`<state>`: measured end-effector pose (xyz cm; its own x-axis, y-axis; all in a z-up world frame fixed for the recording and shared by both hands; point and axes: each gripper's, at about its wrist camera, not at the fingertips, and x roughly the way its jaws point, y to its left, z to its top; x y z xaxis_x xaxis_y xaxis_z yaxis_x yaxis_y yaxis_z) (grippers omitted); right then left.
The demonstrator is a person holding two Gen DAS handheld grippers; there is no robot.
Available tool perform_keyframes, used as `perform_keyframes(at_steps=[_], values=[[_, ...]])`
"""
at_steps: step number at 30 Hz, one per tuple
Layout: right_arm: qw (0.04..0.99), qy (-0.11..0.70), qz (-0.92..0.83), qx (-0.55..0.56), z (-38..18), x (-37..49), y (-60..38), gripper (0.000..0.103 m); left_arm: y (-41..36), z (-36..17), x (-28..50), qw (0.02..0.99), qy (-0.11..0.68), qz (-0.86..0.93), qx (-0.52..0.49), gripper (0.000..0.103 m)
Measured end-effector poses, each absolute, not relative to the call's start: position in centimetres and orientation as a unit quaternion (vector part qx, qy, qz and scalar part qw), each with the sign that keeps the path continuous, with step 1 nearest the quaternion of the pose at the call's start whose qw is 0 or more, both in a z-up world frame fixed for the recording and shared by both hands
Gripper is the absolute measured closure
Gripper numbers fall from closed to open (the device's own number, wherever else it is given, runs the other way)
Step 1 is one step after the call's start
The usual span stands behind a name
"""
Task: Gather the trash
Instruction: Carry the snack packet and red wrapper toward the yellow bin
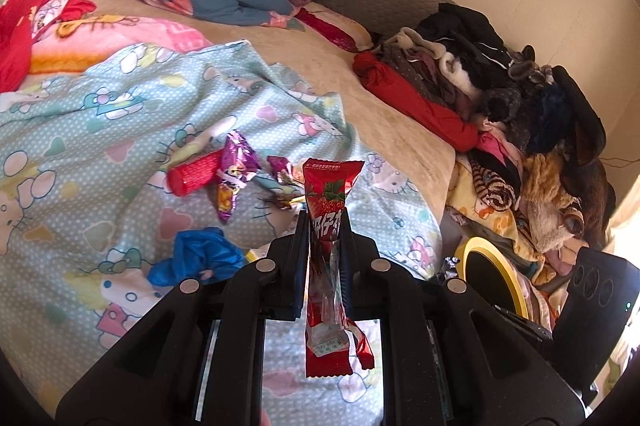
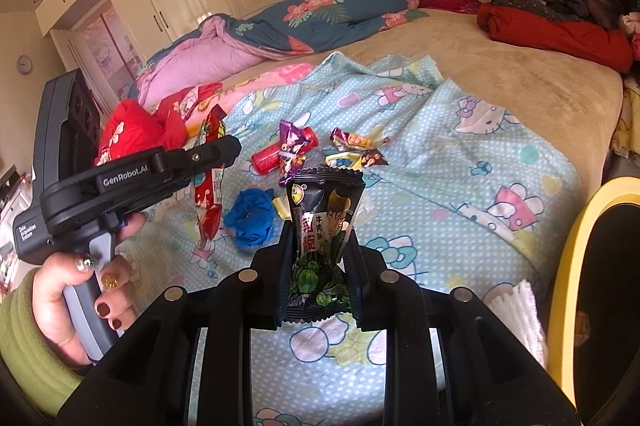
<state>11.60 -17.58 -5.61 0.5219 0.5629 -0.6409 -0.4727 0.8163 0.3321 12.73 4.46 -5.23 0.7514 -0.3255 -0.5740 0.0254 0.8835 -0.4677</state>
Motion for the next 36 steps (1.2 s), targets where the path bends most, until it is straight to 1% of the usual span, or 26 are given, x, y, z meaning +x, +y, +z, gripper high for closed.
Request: perform_keyframes(at_steps=[24,36], values=[[0.894,0.357,0.255,0.094,-3.1,12.0,-22.9,0.08,-1.3,-3.1,11.6,0.917,0.326,-0.153,-0.173,0.095],[0.907,0.338,0.219,0.122,-1.9,12.3,-27.1,0.08,-4.9,-2.3,11.1,0.916,0.322,-0.185,-0.15,0.095]])
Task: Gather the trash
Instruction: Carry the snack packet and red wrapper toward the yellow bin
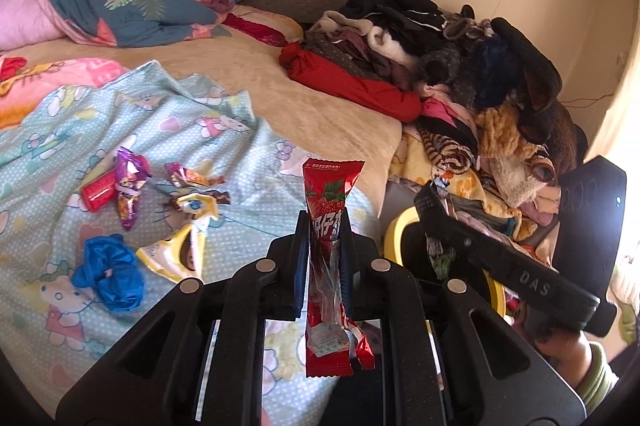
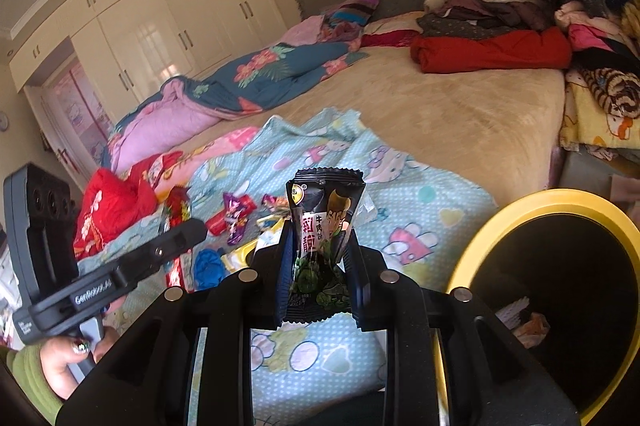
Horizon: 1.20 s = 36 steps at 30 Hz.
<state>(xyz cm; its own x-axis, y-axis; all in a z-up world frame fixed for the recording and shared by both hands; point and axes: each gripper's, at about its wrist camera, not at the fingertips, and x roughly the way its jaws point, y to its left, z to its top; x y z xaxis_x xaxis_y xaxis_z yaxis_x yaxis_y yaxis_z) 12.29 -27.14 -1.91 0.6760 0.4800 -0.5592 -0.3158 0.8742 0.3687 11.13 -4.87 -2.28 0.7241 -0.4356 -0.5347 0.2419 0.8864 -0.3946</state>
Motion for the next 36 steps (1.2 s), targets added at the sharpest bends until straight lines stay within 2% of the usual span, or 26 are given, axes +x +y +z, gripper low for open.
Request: perform_keyframes(at_steps=[36], values=[[0.923,0.331,0.068,0.186,-2.6,12.8,-39.5,0.08,-15.5,-2.3,11.9,0.898,0.331,-0.271,-0.102,0.095]])
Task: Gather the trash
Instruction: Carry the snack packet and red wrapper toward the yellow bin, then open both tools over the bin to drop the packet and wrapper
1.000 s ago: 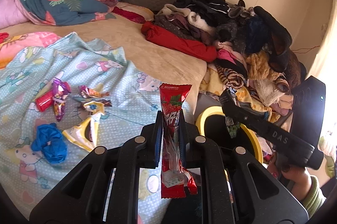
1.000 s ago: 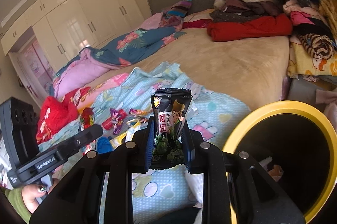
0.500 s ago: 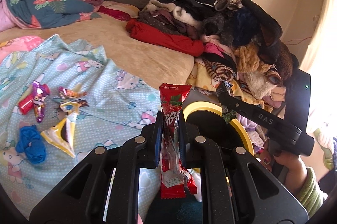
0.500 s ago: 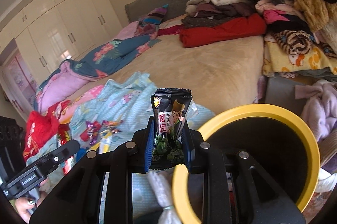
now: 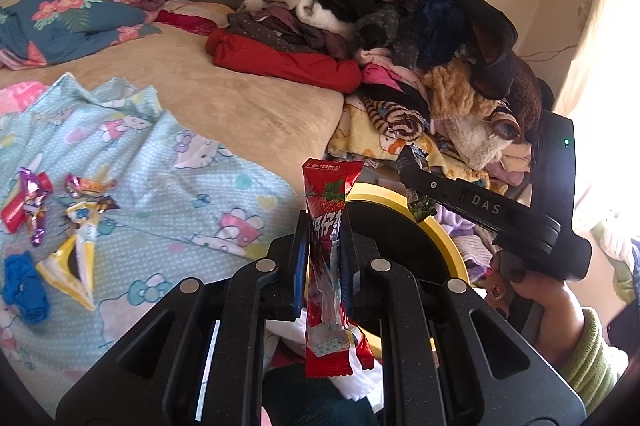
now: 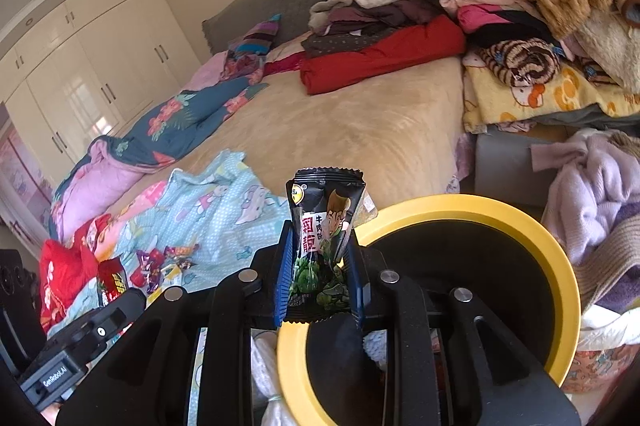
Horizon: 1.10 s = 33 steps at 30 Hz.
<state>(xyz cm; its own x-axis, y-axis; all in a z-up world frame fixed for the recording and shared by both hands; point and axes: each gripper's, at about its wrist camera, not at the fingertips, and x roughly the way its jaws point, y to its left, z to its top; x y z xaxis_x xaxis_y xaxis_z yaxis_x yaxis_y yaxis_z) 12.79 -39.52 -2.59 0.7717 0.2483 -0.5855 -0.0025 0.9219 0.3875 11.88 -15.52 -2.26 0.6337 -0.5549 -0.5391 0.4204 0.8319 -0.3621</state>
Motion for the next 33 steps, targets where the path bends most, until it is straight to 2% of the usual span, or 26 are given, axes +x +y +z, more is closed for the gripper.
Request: perform_keyframes(at_steps=[12,33], values=[[0.912,0.342,0.042,0.224,-3.6,13.0,-43.0,0.078,-19.9,-3.4,13.2,0.889,0.34,-0.295,-0.078,0.094],[0.88,0.392,-0.015,0.269,-6.8,13.6,-46.6,0.074,-24.8,-8.4,16.4,0.858,0.407,-0.307,-0.058,0.094]])
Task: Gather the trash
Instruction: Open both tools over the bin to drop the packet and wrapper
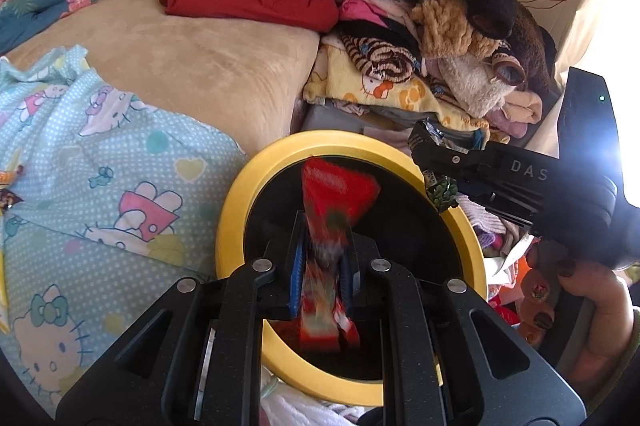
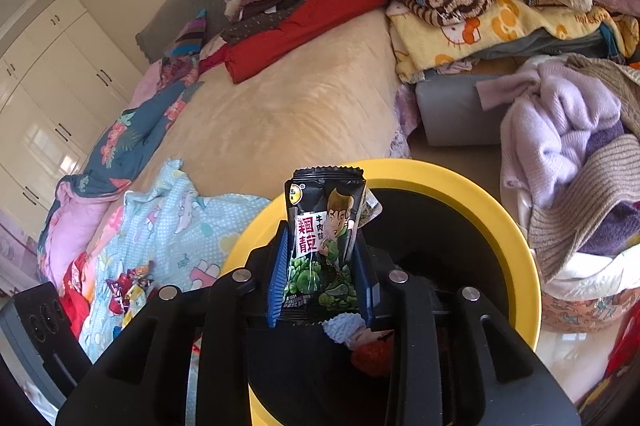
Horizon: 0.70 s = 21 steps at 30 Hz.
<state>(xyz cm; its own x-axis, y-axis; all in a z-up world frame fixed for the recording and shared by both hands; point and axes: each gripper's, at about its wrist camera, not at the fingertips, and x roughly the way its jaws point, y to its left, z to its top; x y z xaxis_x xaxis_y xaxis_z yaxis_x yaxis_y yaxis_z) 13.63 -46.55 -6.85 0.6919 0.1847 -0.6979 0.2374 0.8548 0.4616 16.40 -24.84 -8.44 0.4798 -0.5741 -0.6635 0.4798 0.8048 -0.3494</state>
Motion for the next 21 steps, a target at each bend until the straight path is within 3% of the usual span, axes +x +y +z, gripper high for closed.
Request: perform_keyframes(at_steps=[7,9,10,12,13,16,20,21], values=[[0.87,0.405,-0.024,0.279,-7.7,14.0,-47.0,0.062,-25.8,-9.6,17.4,0.85,0.421,-0.312,-0.05,0.094],[0.869,0.406,-0.025,0.282,-7.7,14.0,-47.1,0.058,-25.7,-9.7,17.5,0.849,0.422,-0.314,-0.053,0.077],[0.869,0.405,-0.025,0.283,-7.7,14.0,-47.2,0.05,-25.7,-9.7,17.5,0.848,0.423,-0.316,-0.055,0.071],[0.869,0.401,-0.028,0.287,-7.7,14.0,-47.3,0.044,-25.6,-9.6,17.4,0.848,0.421,-0.316,-0.058,0.065],[0.869,0.4,-0.029,0.289,-7.7,13.9,-47.4,0.044,-25.5,-9.6,17.4,0.849,0.421,-0.313,-0.057,0.063],[0.87,0.396,-0.029,0.292,-7.6,14.0,-47.5,0.04,-25.0,-9.3,17.2,0.856,0.414,-0.304,-0.061,0.044],[0.875,0.387,-0.024,0.29,-7.2,13.9,-47.3,0.04,-24.1,-8.3,16.8,0.87,0.394,-0.289,-0.062,0.013],[0.877,0.384,-0.022,0.289,-7.0,13.9,-47.2,0.039,-23.6,-8.0,16.6,0.875,0.386,-0.285,-0.063,0.011]])
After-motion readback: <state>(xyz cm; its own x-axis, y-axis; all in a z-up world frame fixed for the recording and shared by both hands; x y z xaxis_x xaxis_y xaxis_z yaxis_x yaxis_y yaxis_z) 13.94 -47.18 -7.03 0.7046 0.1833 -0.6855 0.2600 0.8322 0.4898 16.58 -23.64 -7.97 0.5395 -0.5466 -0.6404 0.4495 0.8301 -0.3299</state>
